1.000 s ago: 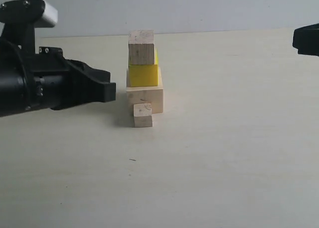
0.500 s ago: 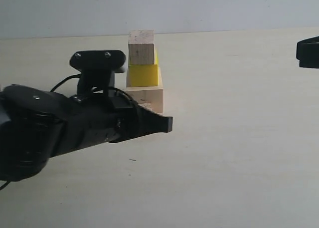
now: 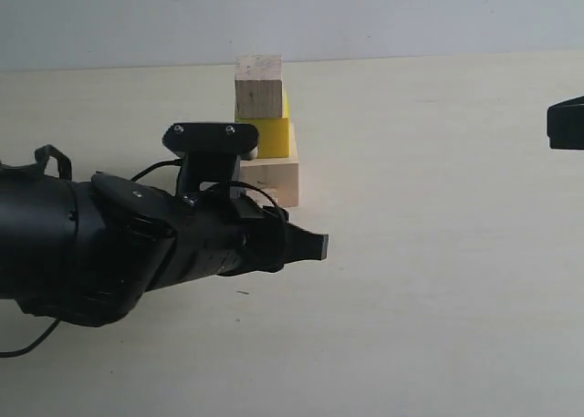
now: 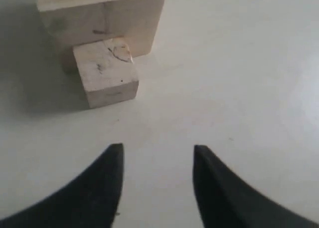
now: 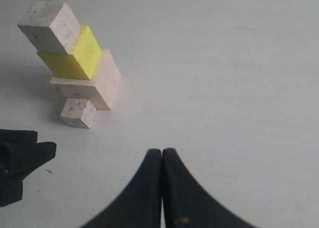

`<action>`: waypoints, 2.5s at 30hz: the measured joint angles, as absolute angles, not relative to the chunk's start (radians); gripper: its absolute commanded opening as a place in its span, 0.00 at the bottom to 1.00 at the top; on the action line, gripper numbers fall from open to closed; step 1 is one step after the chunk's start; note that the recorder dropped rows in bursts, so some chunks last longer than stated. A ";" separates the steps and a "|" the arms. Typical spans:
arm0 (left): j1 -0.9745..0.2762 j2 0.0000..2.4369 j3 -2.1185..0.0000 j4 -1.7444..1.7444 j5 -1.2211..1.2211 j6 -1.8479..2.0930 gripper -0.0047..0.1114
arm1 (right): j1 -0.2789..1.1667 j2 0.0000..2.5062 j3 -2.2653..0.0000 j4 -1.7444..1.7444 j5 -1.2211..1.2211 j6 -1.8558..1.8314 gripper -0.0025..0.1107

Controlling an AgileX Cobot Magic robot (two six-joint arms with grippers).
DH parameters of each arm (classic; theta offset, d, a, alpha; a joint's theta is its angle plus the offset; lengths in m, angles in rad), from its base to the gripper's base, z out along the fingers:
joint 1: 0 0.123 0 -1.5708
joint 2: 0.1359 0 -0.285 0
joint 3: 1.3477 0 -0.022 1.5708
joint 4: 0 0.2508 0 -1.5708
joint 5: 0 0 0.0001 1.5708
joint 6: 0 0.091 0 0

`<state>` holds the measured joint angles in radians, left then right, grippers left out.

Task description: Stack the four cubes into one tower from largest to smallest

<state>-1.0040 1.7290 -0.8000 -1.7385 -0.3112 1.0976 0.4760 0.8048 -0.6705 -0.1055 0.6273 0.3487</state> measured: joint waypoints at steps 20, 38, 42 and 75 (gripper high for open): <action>-0.978 1.890 -0.855 -1.676 -0.293 0.908 0.64 | 0.476 0.805 -0.671 -0.103 0.627 0.349 0.02; -0.978 1.956 -0.905 -1.650 -0.407 0.897 0.64 | 0.476 0.805 -0.671 -0.103 0.627 0.349 0.02; -0.978 1.956 -0.905 -1.636 -0.412 0.877 0.63 | 0.476 0.805 -0.671 -0.103 0.625 0.349 0.02; -0.984 1.946 -0.933 -1.624 -0.426 0.878 0.04 | 0.476 0.805 -0.671 -0.103 0.624 0.349 0.02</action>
<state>-0.9838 1.9462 -0.9333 -1.6240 -0.4260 0.8781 0.4760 0.8048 -0.6705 -0.1030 0.6236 0.3487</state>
